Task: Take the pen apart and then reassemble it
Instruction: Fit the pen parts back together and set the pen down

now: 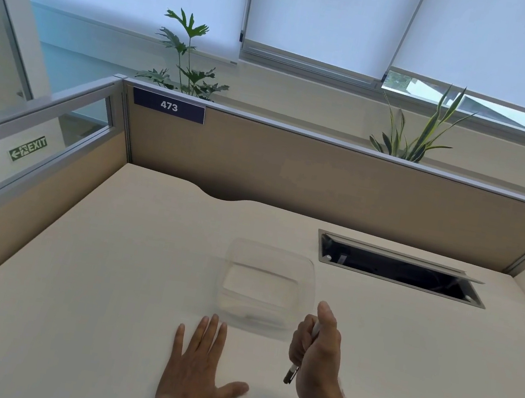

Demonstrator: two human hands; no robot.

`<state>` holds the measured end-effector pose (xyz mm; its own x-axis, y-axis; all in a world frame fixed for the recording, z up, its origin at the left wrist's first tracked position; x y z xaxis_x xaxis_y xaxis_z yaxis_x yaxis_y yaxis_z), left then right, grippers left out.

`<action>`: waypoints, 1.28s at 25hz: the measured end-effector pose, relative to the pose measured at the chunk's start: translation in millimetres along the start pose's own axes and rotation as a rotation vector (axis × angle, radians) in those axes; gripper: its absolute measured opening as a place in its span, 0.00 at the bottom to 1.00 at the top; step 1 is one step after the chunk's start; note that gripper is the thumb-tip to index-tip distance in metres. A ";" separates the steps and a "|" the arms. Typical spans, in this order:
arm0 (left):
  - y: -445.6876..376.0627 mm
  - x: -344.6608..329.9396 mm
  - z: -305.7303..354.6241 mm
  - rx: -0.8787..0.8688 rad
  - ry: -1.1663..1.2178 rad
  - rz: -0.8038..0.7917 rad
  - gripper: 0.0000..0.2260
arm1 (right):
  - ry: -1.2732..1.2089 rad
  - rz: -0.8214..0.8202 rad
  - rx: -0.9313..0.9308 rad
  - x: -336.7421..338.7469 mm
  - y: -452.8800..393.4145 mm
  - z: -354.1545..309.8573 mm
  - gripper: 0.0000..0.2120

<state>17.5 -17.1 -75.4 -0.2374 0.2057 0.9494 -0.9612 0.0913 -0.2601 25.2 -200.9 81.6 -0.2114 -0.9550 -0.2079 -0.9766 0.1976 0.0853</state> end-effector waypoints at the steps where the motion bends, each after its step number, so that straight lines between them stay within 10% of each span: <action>1: 0.0 -0.3 0.0 -0.002 -0.001 0.003 0.49 | -0.003 -0.011 -0.013 0.8 -1.1 1.8 0.29; 9: 0.1 0.7 -0.7 -0.008 -0.001 0.004 0.49 | 0.221 -0.020 -0.054 21.7 2.9 12.0 0.06; 19: 0.0 1.1 0.1 0.001 0.014 -0.058 0.48 | 0.580 0.150 -0.158 70.2 20.6 50.6 0.08; 26: -0.2 0.5 0.2 0.003 0.021 -0.096 0.48 | 1.326 0.017 -0.023 61.5 26.0 68.9 0.06; 32: -0.1 2.2 1.3 0.005 0.036 -0.125 0.48 | 1.411 -0.014 -0.092 49.4 20.3 74.7 0.05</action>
<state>17.0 -18.0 -73.1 -0.1107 0.2276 0.9674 -0.9838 0.1133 -0.1392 -8.1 -227.5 0.3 0.0689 -0.3826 0.9213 -0.9606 0.2238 0.1648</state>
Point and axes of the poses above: each hand's wrist, its own y-axis away from the middle knuckle, its own x-axis out of the back of the hand, z = x × y, the point moved 3 cm from there along -y, towards the middle knuckle, and after that the axes turned 1 degree about z, right-handed, at the moved point
